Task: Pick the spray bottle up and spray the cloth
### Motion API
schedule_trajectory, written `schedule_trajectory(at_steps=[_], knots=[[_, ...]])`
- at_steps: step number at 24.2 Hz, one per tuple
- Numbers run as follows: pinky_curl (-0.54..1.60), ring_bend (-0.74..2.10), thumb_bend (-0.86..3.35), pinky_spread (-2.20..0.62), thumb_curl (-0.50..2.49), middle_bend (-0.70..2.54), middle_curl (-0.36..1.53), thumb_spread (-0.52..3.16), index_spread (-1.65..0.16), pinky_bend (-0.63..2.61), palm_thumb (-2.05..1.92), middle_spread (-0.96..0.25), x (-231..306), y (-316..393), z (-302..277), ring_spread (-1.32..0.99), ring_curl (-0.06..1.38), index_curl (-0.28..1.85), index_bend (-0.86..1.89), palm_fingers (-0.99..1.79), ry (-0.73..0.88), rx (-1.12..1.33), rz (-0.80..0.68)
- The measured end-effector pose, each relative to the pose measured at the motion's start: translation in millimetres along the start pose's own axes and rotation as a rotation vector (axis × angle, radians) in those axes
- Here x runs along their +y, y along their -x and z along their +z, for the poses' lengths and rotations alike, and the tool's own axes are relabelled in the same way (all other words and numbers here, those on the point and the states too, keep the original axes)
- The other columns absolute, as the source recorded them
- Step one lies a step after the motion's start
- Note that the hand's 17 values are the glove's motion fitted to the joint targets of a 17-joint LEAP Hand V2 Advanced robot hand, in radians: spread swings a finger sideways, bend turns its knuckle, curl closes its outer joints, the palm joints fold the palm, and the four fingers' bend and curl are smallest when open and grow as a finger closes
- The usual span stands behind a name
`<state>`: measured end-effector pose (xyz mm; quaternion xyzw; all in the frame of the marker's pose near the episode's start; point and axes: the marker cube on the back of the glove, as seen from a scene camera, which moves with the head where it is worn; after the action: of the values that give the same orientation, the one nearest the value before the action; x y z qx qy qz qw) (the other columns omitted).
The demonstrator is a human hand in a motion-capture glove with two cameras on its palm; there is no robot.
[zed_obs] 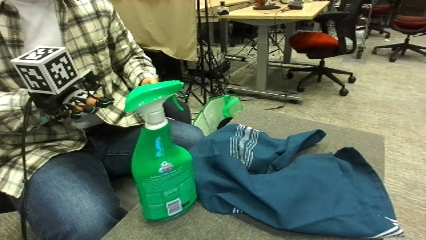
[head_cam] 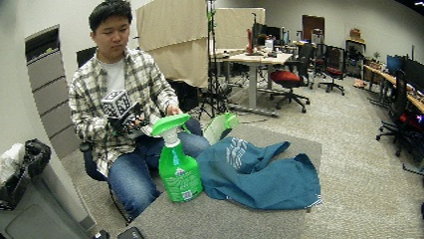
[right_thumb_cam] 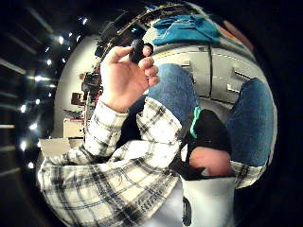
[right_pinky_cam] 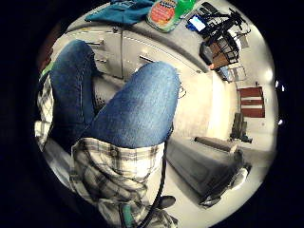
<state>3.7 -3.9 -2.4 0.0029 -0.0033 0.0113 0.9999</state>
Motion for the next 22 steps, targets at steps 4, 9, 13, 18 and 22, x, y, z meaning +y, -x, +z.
schedule_trajectory(at_steps=[4, 9, 13, 18, 22], knots=[[0.06, 0.22, 0.35, 0.11, 0.15, 0.18, 0.06, 0.57, -0.24, 0.30, 0.53, -0.05, -2, -3, -2, 0.08, 0.06, 0.12, 0.28, 0.20, -0.010, -0.009, 0.025], [0.09, 0.23, 0.36, 0.14, 0.21, 0.18, 0.10, 0.80, -0.30, 0.32, 0.55, -0.06, -3, -3, -1, 0.10, 0.09, 0.17, 0.26, 0.17, -0.008, -0.010, 0.029], [0.10, 0.23, 0.34, 0.16, 0.24, 0.18, 0.12, 0.92, -0.32, 0.33, 0.56, -0.06, -4, -4, 0, 0.12, 0.11, 0.20, 0.25, 0.16, -0.001, -0.008, 0.026], [0.12, 0.23, 0.32, 0.17, 0.28, 0.18, 0.15, 1.02, -0.34, 0.34, 0.57, -0.06, -6, -5, 2, 0.13, 0.13, 0.23, 0.24, 0.15, 0.001, -0.021, 0.036], [0.13, 0.24, 0.30, 0.18, 0.31, 0.17, 0.16, 1.07, -0.34, 0.34, 0.57, -0.06, -23, -18, -5, 0.14, 0.14, 0.25, 0.22, 0.14, -0.004, -0.056, 0.038]])
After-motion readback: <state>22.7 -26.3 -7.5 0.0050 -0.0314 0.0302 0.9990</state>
